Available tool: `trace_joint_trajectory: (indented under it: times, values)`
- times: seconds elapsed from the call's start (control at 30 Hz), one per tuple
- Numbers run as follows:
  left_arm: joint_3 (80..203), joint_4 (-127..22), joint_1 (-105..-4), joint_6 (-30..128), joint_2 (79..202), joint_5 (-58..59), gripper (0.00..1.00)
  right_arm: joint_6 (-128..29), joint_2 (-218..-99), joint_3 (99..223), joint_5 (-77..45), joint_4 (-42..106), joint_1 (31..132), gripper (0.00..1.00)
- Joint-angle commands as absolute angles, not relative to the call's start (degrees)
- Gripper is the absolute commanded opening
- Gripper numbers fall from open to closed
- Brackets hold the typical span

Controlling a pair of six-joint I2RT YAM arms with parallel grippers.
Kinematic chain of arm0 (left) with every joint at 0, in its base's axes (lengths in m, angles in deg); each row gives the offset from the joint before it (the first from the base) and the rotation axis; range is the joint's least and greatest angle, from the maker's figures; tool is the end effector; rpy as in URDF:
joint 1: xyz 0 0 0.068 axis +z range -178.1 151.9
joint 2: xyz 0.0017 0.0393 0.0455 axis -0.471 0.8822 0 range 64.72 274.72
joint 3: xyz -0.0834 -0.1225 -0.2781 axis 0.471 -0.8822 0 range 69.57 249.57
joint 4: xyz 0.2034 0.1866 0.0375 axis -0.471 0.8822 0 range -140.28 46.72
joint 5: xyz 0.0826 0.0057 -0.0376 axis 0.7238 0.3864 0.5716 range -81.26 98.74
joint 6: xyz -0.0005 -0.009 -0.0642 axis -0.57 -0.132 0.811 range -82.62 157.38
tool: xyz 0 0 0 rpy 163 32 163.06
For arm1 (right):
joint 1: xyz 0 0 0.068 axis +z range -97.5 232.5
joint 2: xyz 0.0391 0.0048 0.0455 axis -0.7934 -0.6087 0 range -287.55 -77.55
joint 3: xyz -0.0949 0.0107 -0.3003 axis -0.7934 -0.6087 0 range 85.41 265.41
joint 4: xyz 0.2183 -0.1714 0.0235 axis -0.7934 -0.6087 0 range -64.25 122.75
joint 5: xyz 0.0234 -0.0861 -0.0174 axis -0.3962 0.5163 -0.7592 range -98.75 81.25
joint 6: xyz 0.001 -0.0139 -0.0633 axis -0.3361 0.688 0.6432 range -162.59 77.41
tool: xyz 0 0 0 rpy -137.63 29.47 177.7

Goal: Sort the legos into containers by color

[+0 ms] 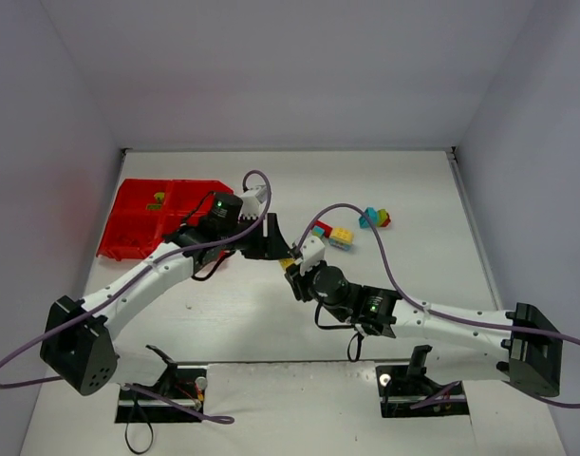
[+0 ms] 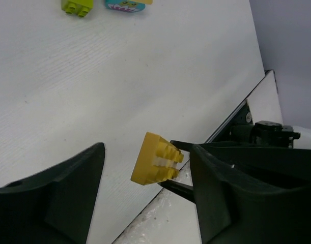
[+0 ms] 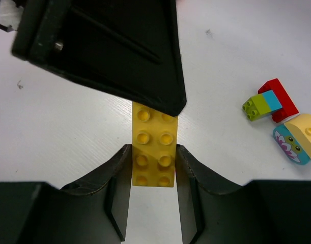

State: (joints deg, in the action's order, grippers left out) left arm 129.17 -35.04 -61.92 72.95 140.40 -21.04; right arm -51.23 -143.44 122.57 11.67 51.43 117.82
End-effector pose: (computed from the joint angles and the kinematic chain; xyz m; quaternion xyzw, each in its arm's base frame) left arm 0.2470 -0.1957 0.3348 0.1131 0.8443 -0.4537 0.2618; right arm 0.1301 0.2412 0.2992 -0.2578 0.7178 0.2719 0.5869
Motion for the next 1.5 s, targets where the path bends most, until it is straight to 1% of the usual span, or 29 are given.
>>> trace_joint_trajectory:
  times: [0.0,0.03,0.07,0.1,0.17,0.2,0.27,0.3,0.33,0.37,0.4,0.43,0.53,0.67,0.87,1.07,1.17,1.27,1.3,1.33,1.4,1.43,1.47]
  values:
    - [132.0,-40.2,-62.3,73.5,140.3,-22.8,0.45,-49.9,-142.1,122.5,11.9,57.5,117.8,0.00]
    - [132.2,-39.9,-62.2,73.6,140.7,-23.1,0.36,-50.0,-142.2,122.4,12.1,57.7,117.8,0.00]
    - [132.2,-39.9,-62.2,73.7,140.8,-23.2,0.25,-49.9,-142.2,122.4,12.4,57.9,117.8,0.00]
    - [132.3,-39.8,-62.3,73.7,140.9,-23.0,0.06,-49.8,-142.5,122.4,12.7,58.0,117.8,0.00]
    - [132.6,-39.7,-62.3,73.7,140.9,-22.5,0.00,-49.6,-142.8,122.3,13.7,58.2,117.7,0.00]
    - [132.9,-39.1,-62.2,73.6,140.9,-21.8,0.00,-49.5,-143.1,122.3,14.2,58.2,117.5,0.02]
    - [134.6,-37.5,-61.8,72.6,141.8,-21.1,0.00,-49.1,-143.6,122.1,14.5,58.2,117.2,0.28]
    - [135.5,-35.6,-61.5,72.3,142.2,-20.7,0.00,-49.1,-143.9,122.1,14.7,58.2,116.7,0.45]
    - [137.3,-34.7,-61.1,71.6,143.1,-20.2,0.00,-49.1,-144.1,122.0,14.8,58.1,116.3,0.76]
    - [138.1,-33.2,-59.8,71.2,143.5,-19.5,0.00,-49.3,-144.2,121.9,14.9,57.9,115.8,0.87]
    - [139.0,-32.6,-59.0,71.0,143.8,-18.7,0.00,-49.5,-144.3,121.9,15.0,57.5,115.3,0.95]
    - [140.6,-31.9,-57.8,71.0,144.5,-17.4,0.00,-49.9,-144.2,121.9,15.1,56.9,114.1,1.00]
    - [143.5,-30.0,-51.8,71.0,146.0,-15.3,0.00,-50.8,-143.5,121.3,13.9,56.1,111.1,1.00]
    - [149.3,-29.2,-42.8,70.8,148.5,-9.2,0.00,-51.6,-142.0,120.0,13.7,55.2,108.0,1.00]
    - [156.7,-29.6,-35.4,70.3,157.0,-3.1,0.00,-53.0,-142.1,119.7,16.8,53.3,106.6,1.00]
    - [163.2,-28.8,-30.3,69.8,168.5,-4.1,0.01,-54.0,-142.5,120.2,18.6,52.3,105.9,1.00]
    - [165.7,-27.3,-29.5,69.7,172.7,-3.7,0.09,-54.3,-142.5,120.4,18.7,51.8,105.5,1.00]
    - [166.1,-28.0,-28.8,69.5,174.7,-3.2,0.22,-54.4,-142.7,120.6,18.7,51.6,105.0,1.00]
    - [166.2,-28.0,-28.5,69.5,175.4,-2.9,0.25,-54.5,-142.9,120.7,18.7,51.6,104.8,1.00]
    - [166.3,-28.0,-28.4,69.5,175.6,-3.0,0.36,-54.4,-143.1,120.8,18.7,51.5,104.7,1.00]
    - [166.7,-28.0,-28.4,69.4,176.0,-3.4,0.43,-54.7,-143.6,121.3,18.8,51.0,104.2,1.00]
    - [167.0,-27.8,-28.4,69.2,175.9,-3.3,0.52,-55.0,-144.0,121.4,19.0,50.8,104.0,1.00]
    - [167.1,-27.8,-28.4,69.1,175.4,-3.4,0.56,-55.5,-144.3,122.0,19.3,50.2,103.7,1.00]
